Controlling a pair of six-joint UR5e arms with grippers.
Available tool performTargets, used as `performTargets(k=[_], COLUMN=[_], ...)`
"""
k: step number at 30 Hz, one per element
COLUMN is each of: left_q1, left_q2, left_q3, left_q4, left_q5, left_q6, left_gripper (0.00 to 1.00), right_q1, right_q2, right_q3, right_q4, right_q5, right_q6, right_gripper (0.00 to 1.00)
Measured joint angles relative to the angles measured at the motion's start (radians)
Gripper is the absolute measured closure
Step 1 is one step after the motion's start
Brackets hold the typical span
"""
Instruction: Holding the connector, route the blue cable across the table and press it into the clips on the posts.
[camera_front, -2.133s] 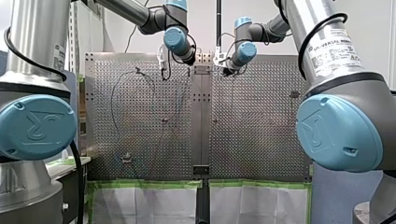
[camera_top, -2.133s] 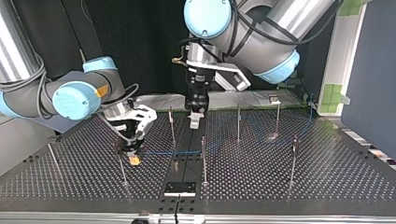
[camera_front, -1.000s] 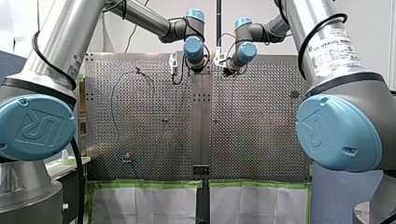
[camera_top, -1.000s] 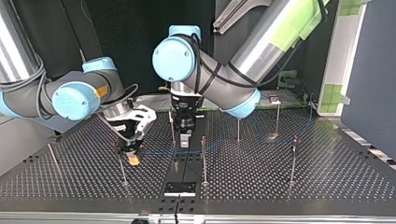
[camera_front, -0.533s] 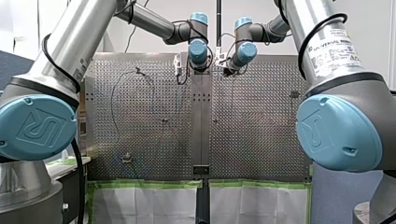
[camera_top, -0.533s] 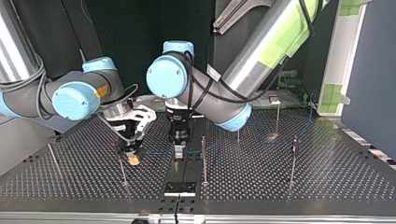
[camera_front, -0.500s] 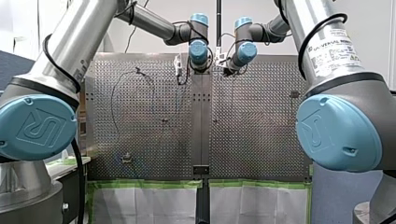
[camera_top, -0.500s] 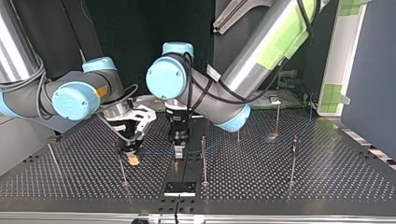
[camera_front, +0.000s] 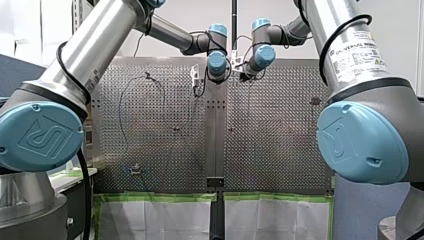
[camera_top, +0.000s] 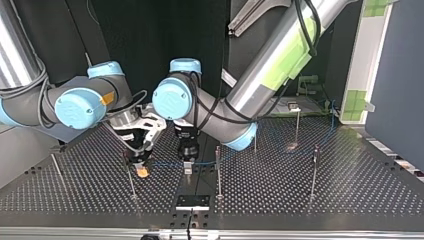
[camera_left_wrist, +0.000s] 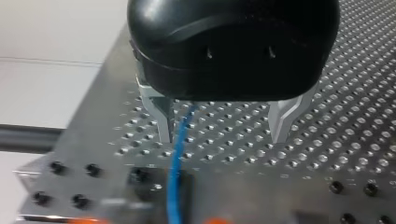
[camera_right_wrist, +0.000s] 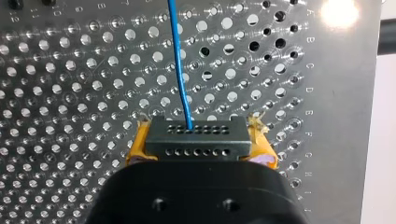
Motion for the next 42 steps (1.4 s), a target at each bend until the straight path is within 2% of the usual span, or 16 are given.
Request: performTargets(k=[5, 10, 11, 12, 13, 14, 15, 17, 18, 19, 20, 21, 23, 28, 35, 42], left_q1=[-0.001, -0.002, -0.002, -0.003, -0.004, -0.004, -0.005, -0.007, -0.008, -0.009, -0.010, -0.010, -0.012, -0.014, -0.017, -0.029], left_q2=[-0.047, -0.068, -0.069, -0.070, -0.070, -0.071, -0.071, -0.071, -0.071, -0.071, -0.071, -0.071, -0.071, -0.071, -0.067, -0.028], left_q3=[0.047, 0.075, 0.076, 0.077, 0.078, 0.078, 0.078, 0.079, 0.079, 0.078, 0.078, 0.078, 0.077, 0.064, 0.011, -0.046], left_q4=[-0.004, 0.003, 0.003, 0.003, 0.003, 0.003, 0.003, 0.002, 0.002, 0.001, 0.001, 0.000, -0.001, -0.003, 0.017, 0.054], left_q5=[-0.013, -0.050, -0.056, -0.062, -0.066, -0.070, -0.074, -0.078, -0.080, -0.081, -0.082, -0.082, -0.082, -0.091, -0.142, -0.178], left_q6=[0.000, 0.001, 0.001, 0.001, 0.001, 0.000, 0.000, 0.000, -0.001, -0.001, -0.001, -0.001, -0.002, -0.002, -0.018, -0.035], left_gripper=[0.00, 0.00, 0.10, 0.10, 0.25, 0.35, 0.35, 0.54, 0.54, 0.74, 0.82, 0.82, 0.98, 0.98, 0.98, 0.98], right_q1=[-0.002, -0.005, -0.005, -0.005, -0.005, -0.006, -0.006, -0.006, -0.007, -0.007, -0.007, -0.007, -0.007, -0.006, 0.000, 0.006], right_q2=[0.000, 0.001, 0.001, 0.001, 0.001, 0.001, 0.001, 0.001, 0.001, 0.001, 0.001, 0.001, 0.001, 0.001, 0.001, 0.001], right_q3=[0.000, 0.000, 0.000, 0.000, 0.000, 0.000, 0.000, 0.000, 0.000, 0.000, 0.000, 0.000, 0.000, 0.000, 0.002, 0.026], right_q4=[-0.001, -0.001, -0.001, -0.001, -0.001, -0.001, -0.001, -0.001, -0.001, -0.001, -0.001, -0.001, -0.001, 0.000, 0.001, 0.001], right_q5=[0.000, -0.001, -0.001, -0.001, -0.001, -0.001, -0.002, -0.002, -0.002, -0.002, -0.003, -0.003, -0.004, -0.005, -0.005, -0.005], right_q6=[0.000, 0.001, 0.001, 0.002, 0.002, 0.002, 0.003, 0.003, 0.004, 0.004, 0.004, 0.004, 0.004, 0.005, 0.006, 0.006], right_gripper=[1.00, 1.00, 1.00, 1.00, 1.00, 1.00, 1.00, 1.00, 1.00, 1.00, 1.00, 1.00, 1.00, 1.00, 1.00, 1.00])
